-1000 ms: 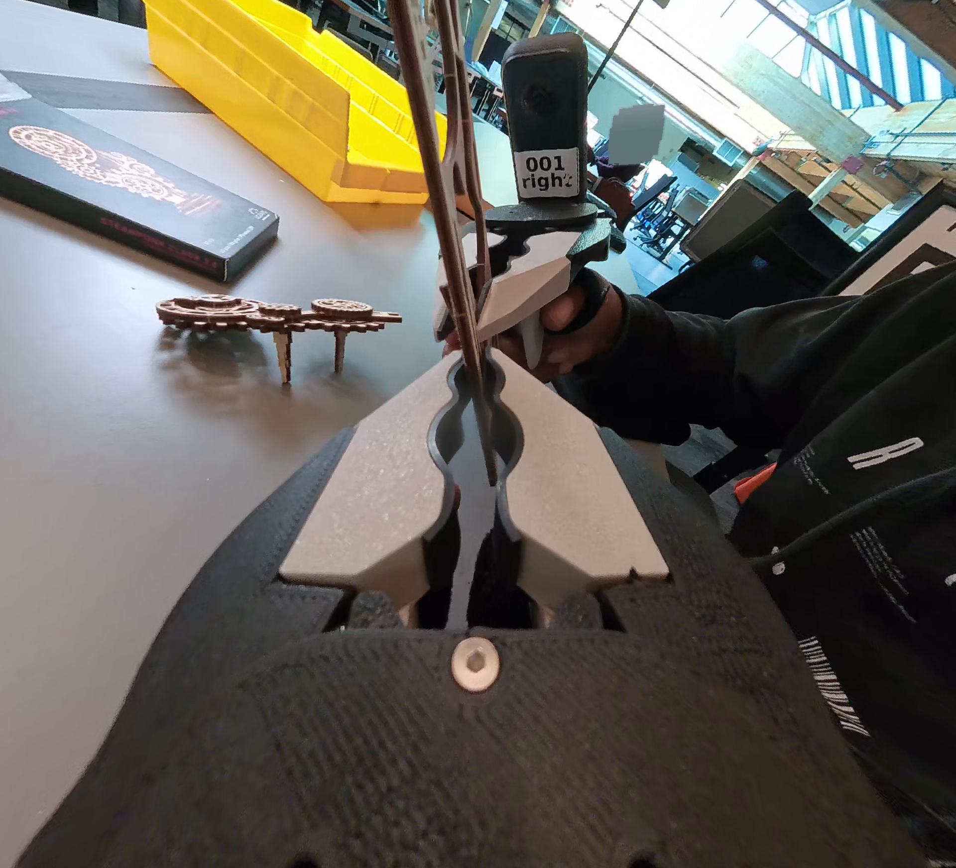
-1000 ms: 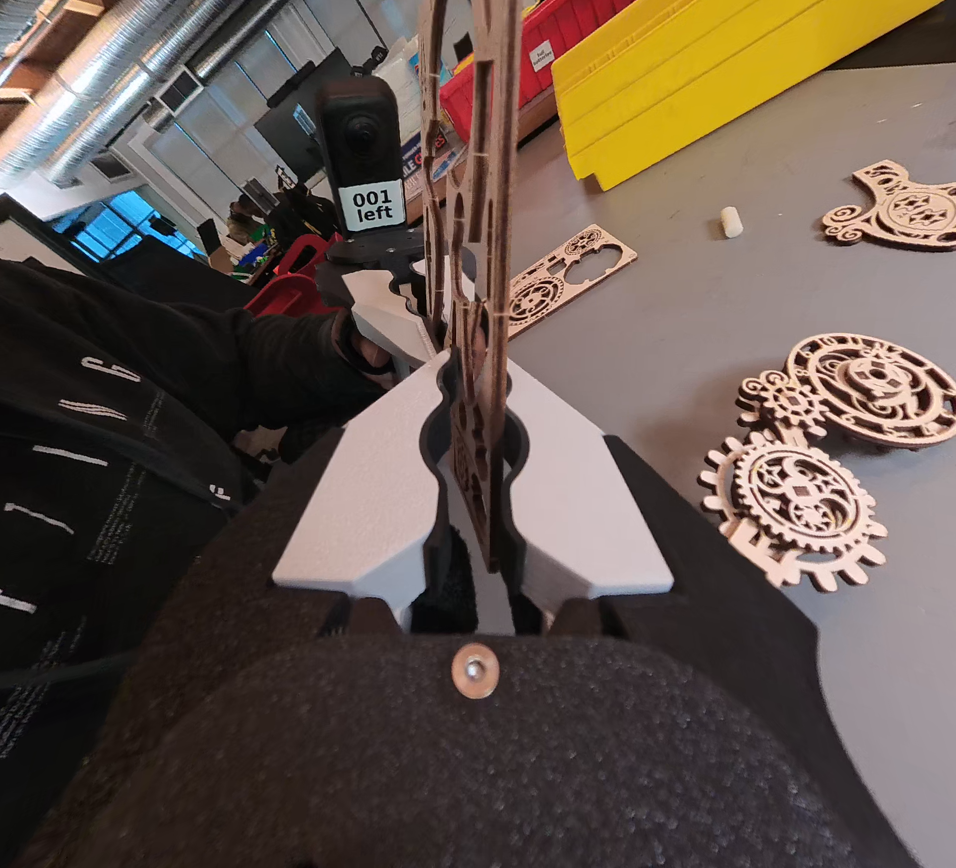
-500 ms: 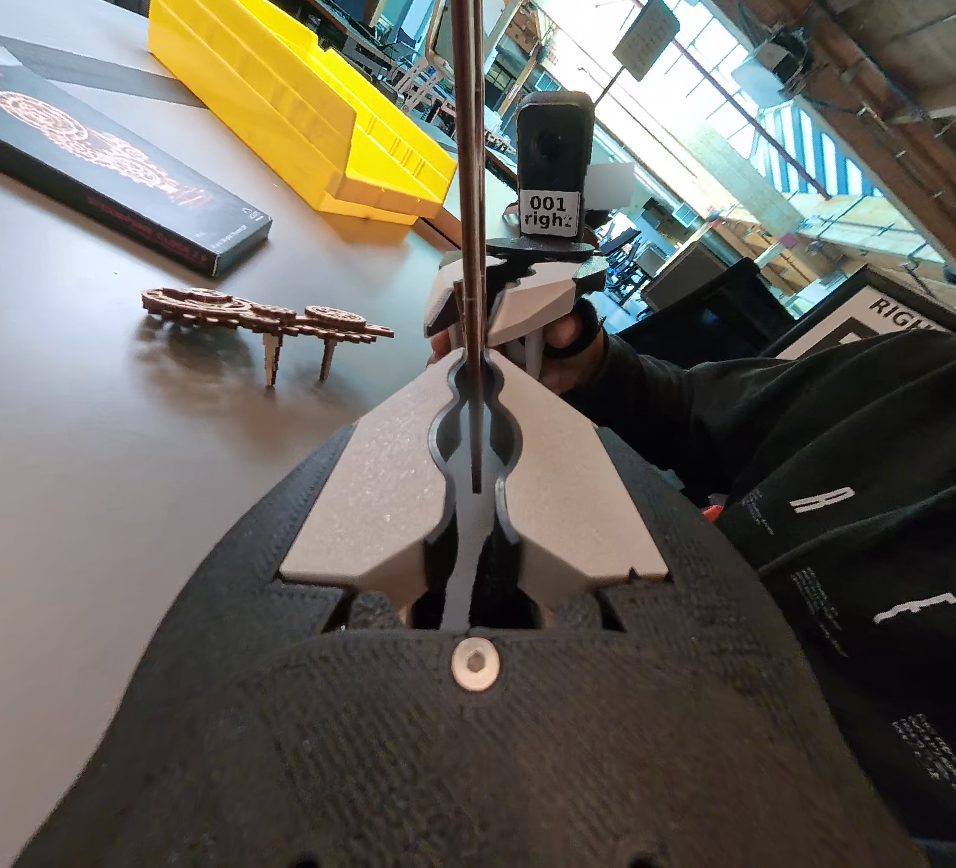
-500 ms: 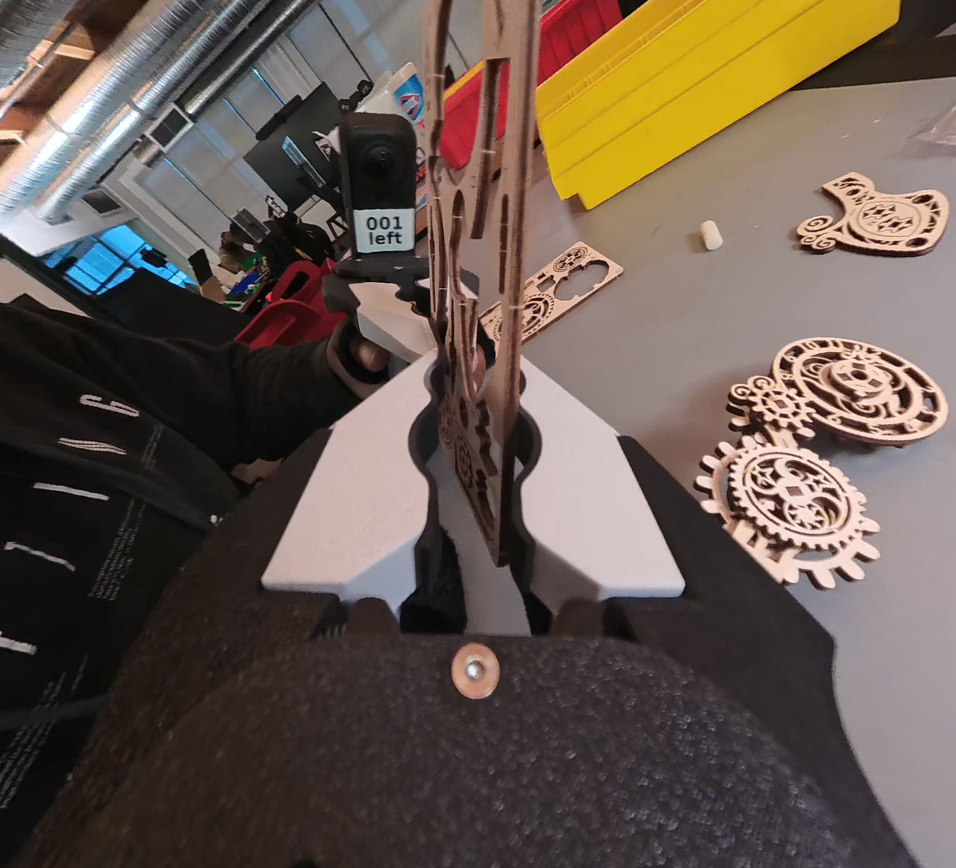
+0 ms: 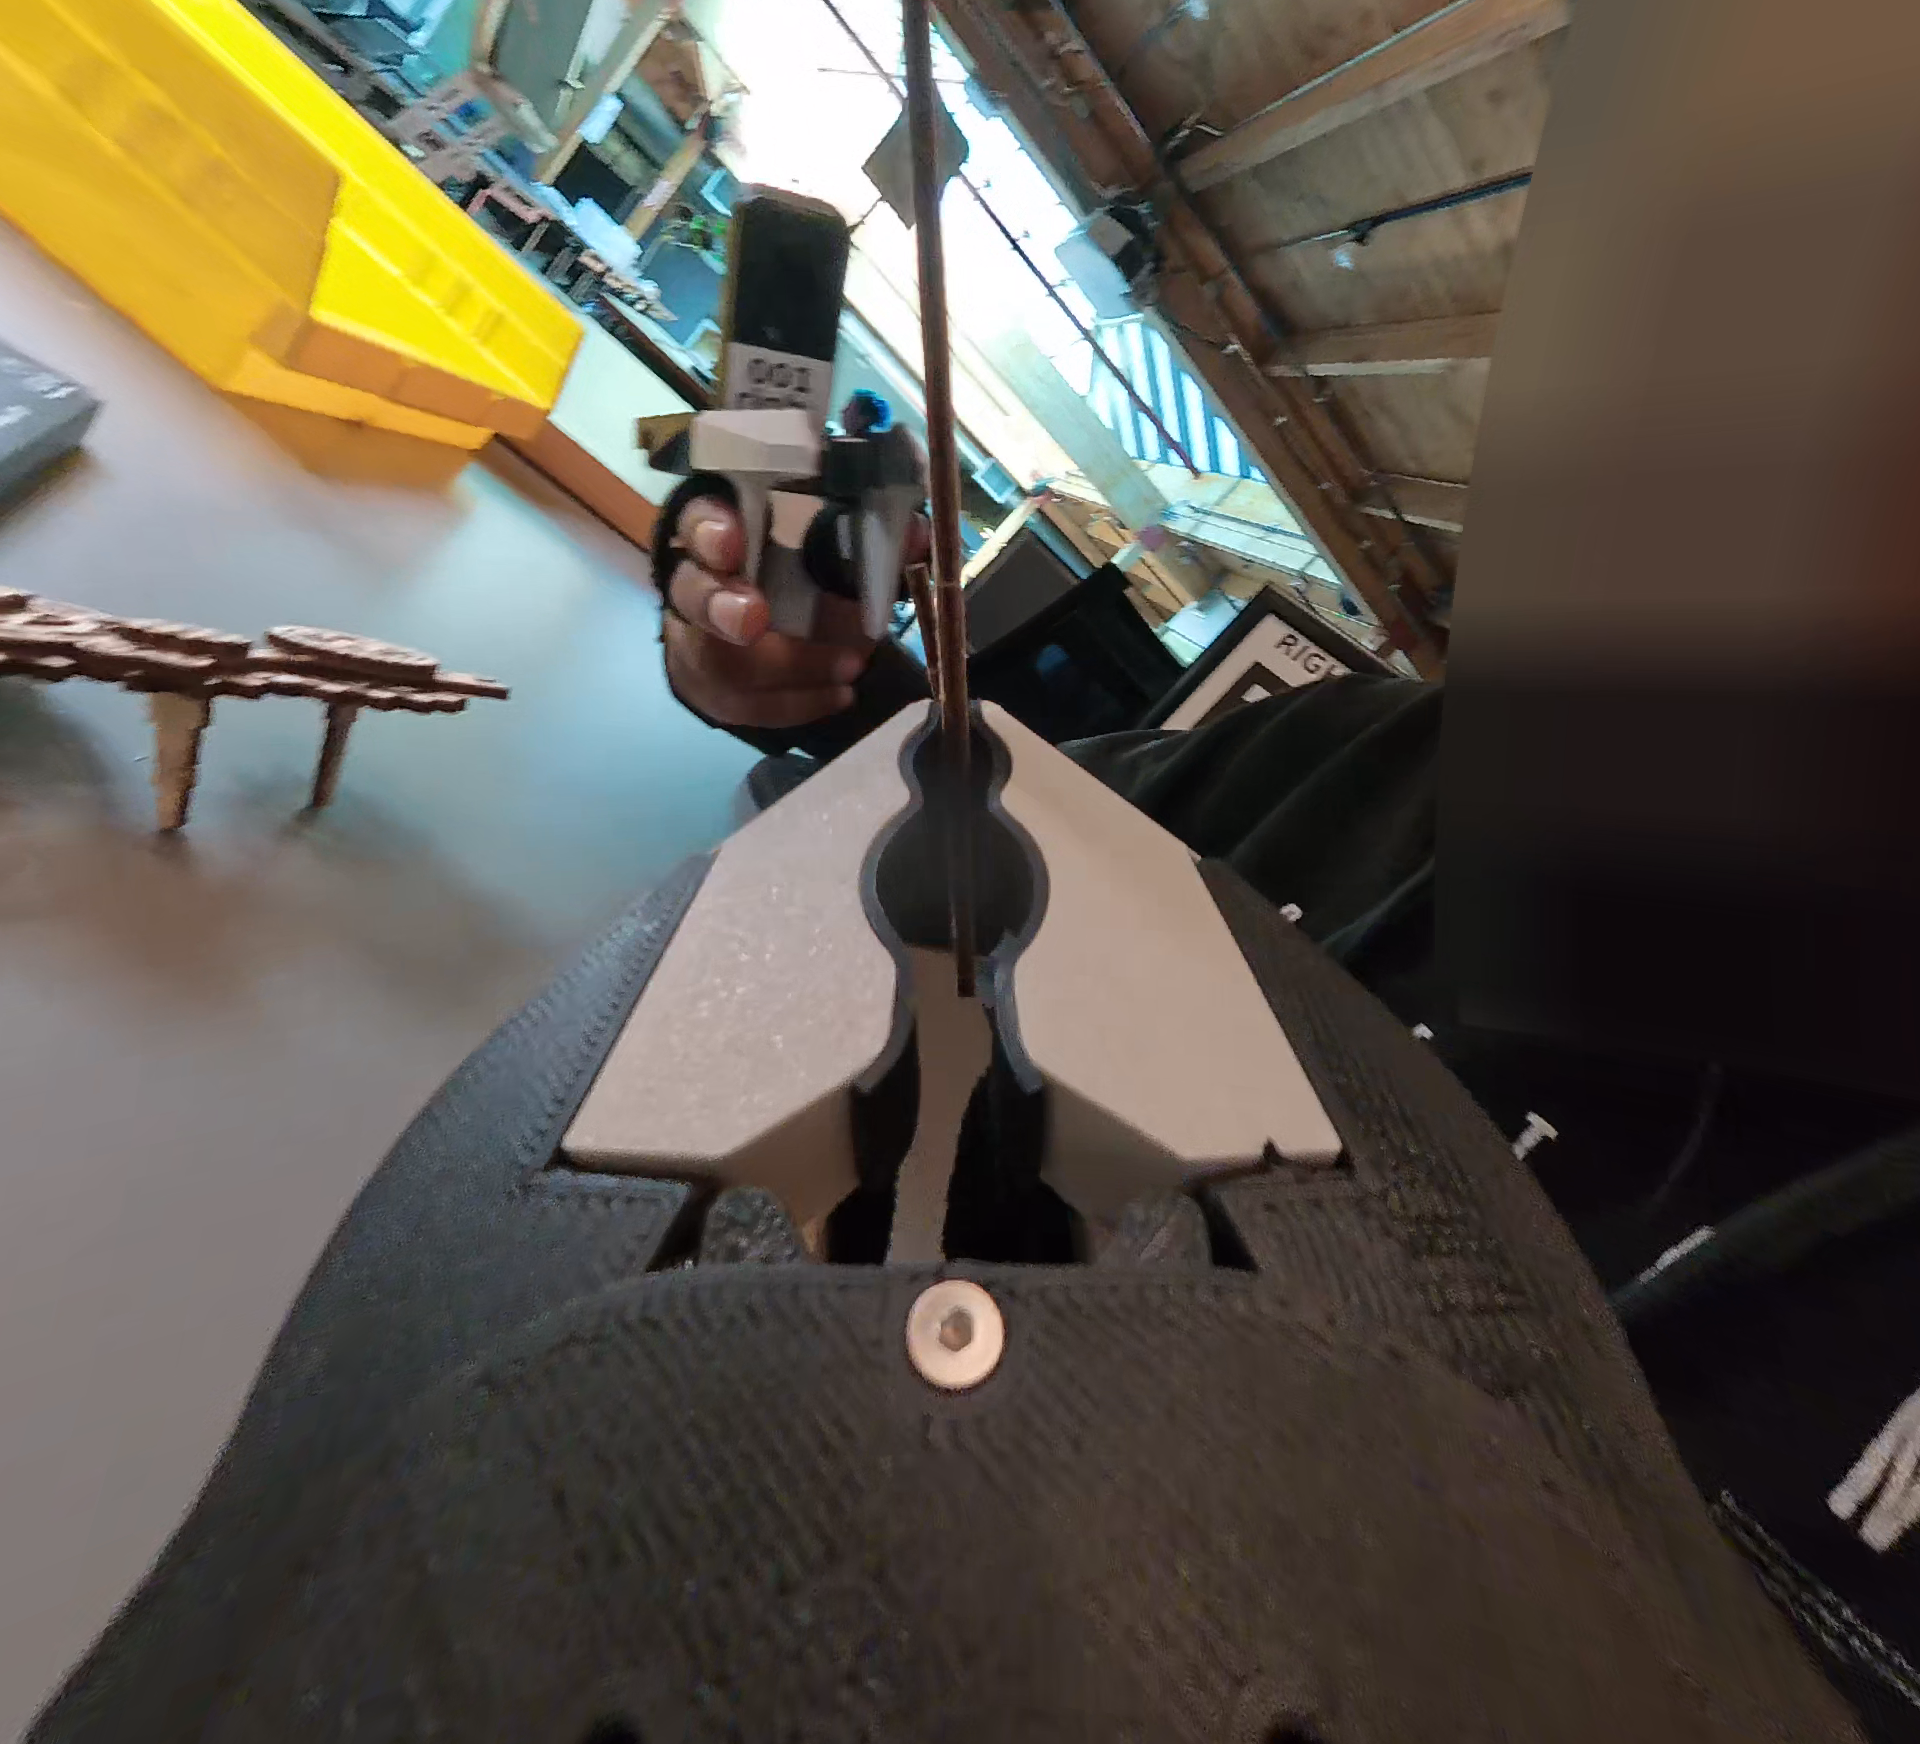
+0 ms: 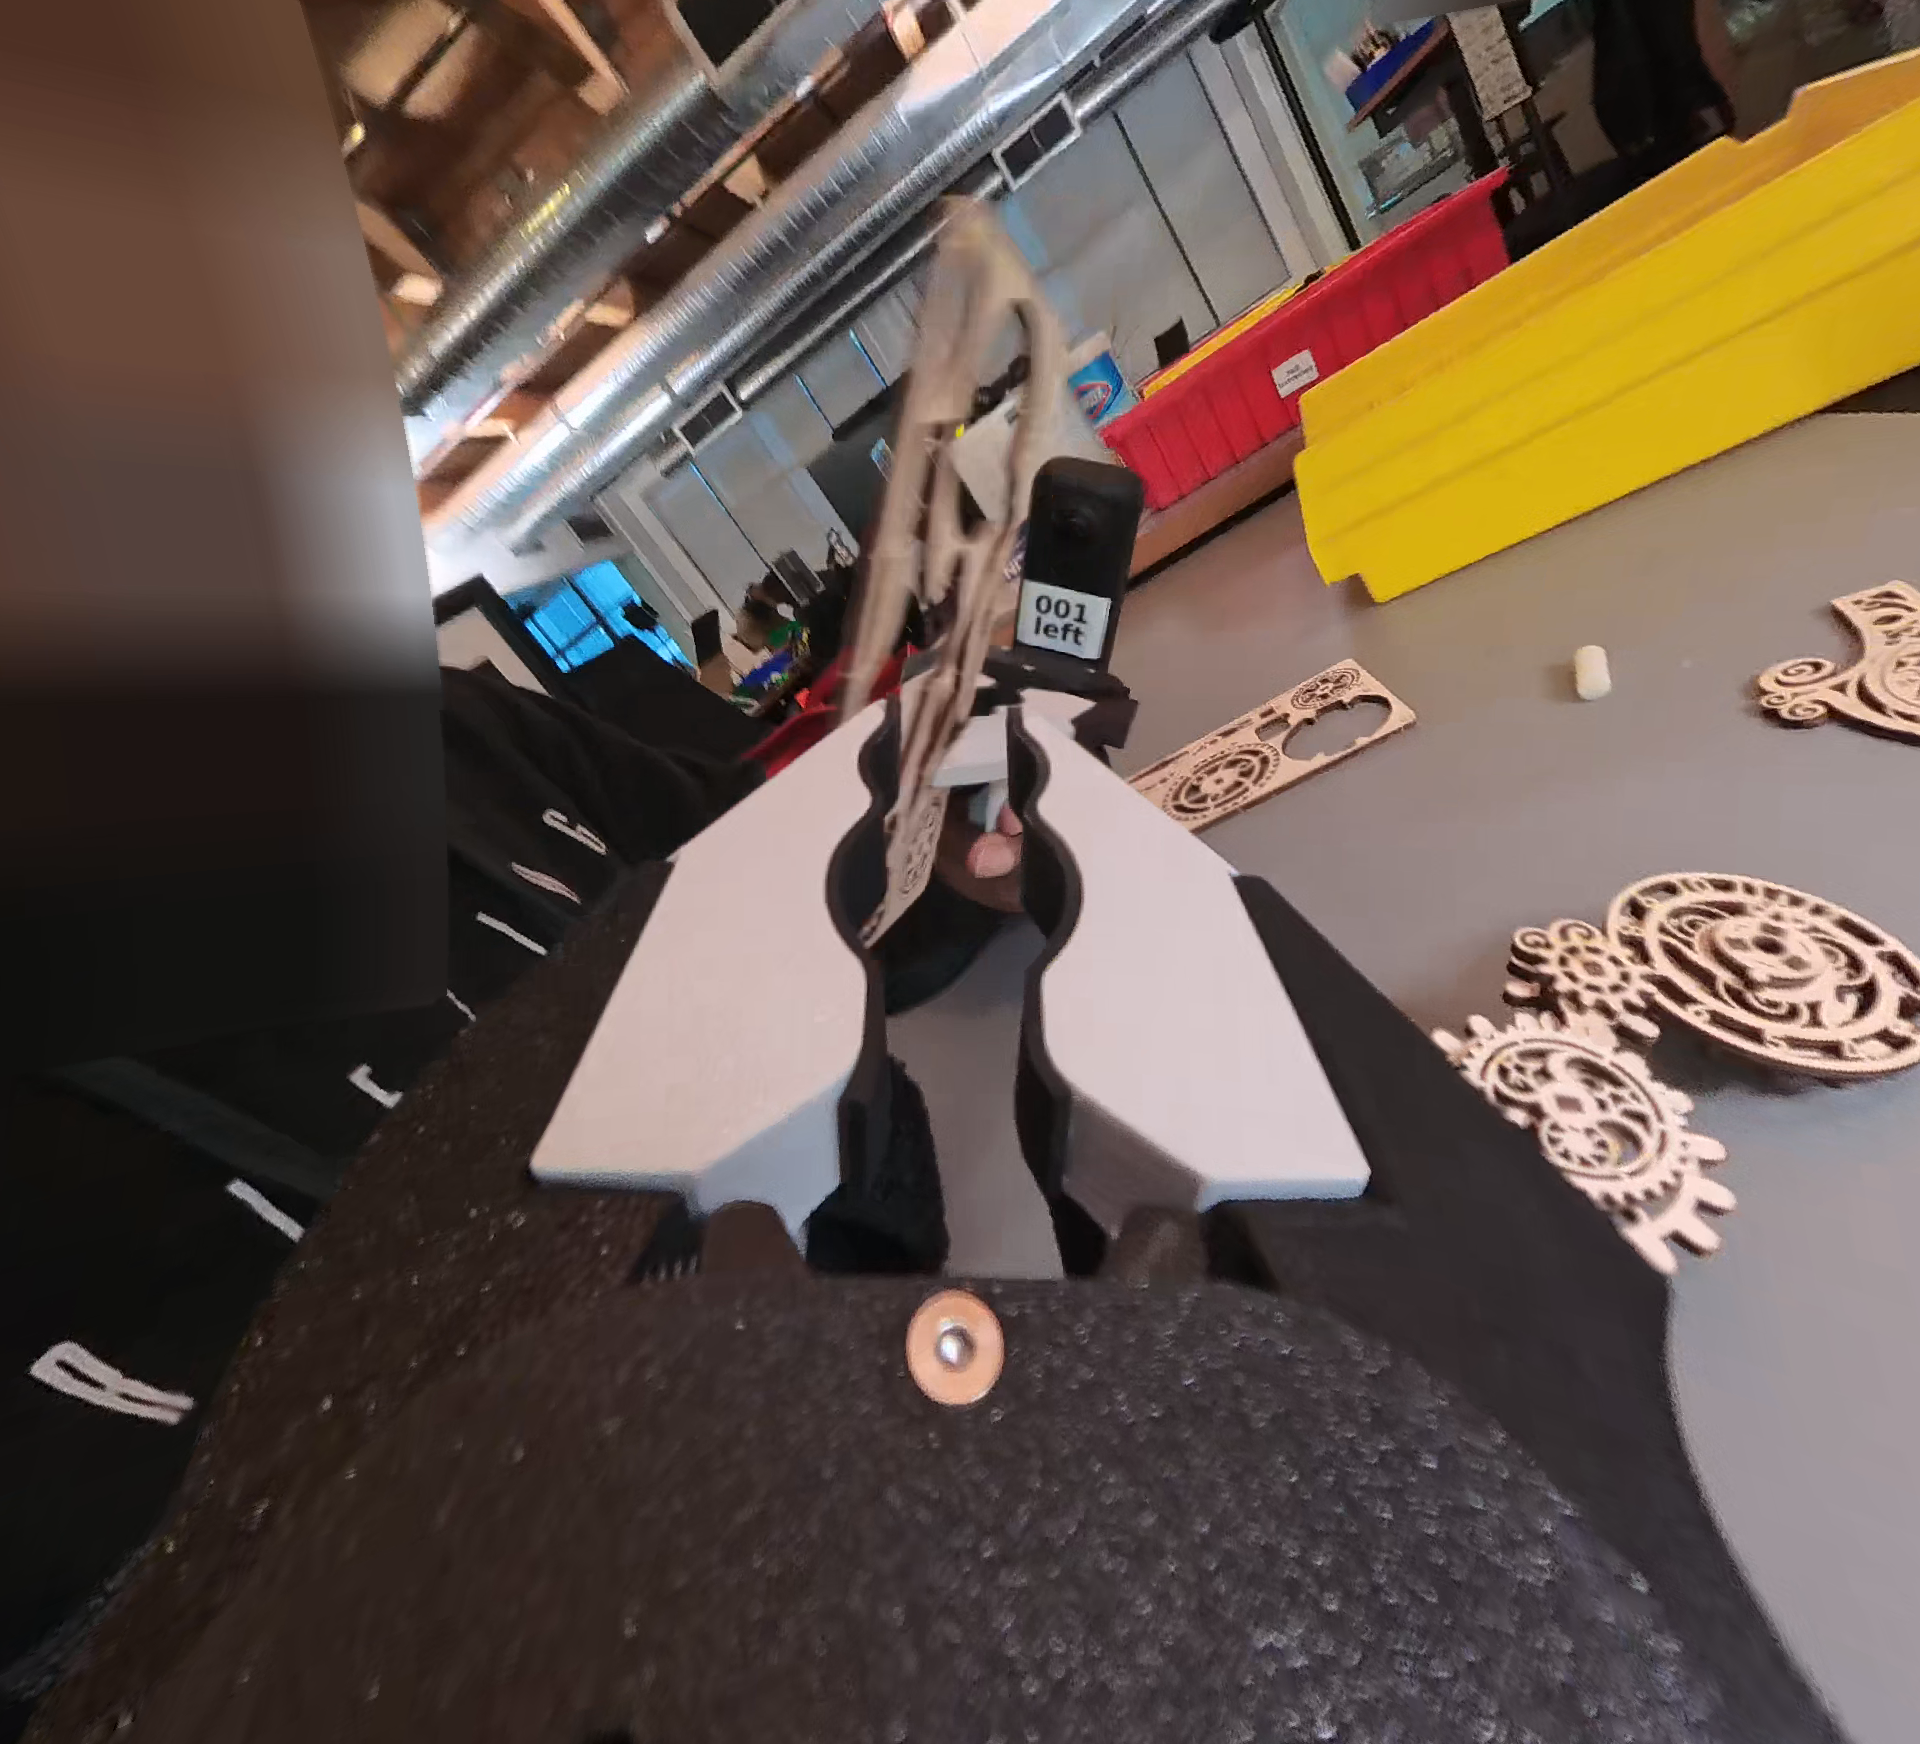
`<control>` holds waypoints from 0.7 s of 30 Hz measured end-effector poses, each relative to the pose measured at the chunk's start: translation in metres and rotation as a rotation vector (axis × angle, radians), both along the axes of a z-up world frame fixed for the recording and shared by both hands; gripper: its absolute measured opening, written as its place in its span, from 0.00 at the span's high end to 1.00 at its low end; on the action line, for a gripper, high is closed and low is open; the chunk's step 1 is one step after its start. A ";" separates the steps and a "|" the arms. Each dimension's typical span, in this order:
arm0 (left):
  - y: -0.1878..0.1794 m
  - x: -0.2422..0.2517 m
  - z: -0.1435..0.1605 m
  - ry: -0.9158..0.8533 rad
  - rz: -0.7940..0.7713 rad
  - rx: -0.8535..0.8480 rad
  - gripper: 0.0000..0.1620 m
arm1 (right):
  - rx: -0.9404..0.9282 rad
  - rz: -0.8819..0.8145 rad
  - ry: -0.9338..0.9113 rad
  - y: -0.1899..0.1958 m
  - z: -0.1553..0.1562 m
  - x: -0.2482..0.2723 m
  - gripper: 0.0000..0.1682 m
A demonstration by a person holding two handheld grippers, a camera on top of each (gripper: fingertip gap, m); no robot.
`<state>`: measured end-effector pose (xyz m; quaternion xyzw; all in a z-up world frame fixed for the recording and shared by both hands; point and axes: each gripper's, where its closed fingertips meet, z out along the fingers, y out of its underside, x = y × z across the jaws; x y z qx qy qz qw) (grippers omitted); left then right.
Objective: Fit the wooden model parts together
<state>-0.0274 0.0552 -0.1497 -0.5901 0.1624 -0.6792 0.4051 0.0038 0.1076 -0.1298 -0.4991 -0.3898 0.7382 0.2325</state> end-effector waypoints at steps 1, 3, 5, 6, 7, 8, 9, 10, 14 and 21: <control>-0.004 0.002 0.003 -0.006 -0.020 0.029 0.99 | -0.020 0.000 -0.006 0.001 -0.003 -0.001 0.89; -0.011 0.006 0.005 0.016 -0.042 0.093 0.99 | -0.031 0.057 -0.012 -0.011 -0.007 -0.005 0.89; -0.017 0.011 0.003 0.068 -0.044 0.163 0.99 | -0.026 0.104 -0.018 -0.024 -0.008 -0.009 0.89; -0.018 0.013 -0.001 0.120 -0.032 0.213 0.99 | -0.008 0.132 -0.025 -0.032 -0.010 -0.011 0.89; -0.020 0.016 -0.004 0.182 -0.016 0.279 0.99 | 0.016 0.153 -0.036 -0.038 -0.011 -0.011 0.89; -0.022 0.018 -0.007 0.246 0.003 0.354 0.99 | 0.043 0.164 -0.048 -0.043 -0.013 -0.012 0.88; -0.024 0.020 -0.010 0.311 0.025 0.432 0.99 | 0.068 0.162 -0.057 -0.045 -0.015 -0.011 0.88; -0.024 0.020 -0.013 0.373 0.053 0.504 0.99 | 0.088 0.151 -0.061 -0.044 -0.016 -0.011 0.89; -0.023 0.018 -0.020 0.571 0.152 0.777 0.99 | 0.155 0.126 -0.081 -0.042 -0.018 -0.009 0.89; -0.022 0.010 -0.008 0.512 0.188 0.769 0.99 | 0.331 0.112 -0.083 -0.044 -0.023 -0.002 0.87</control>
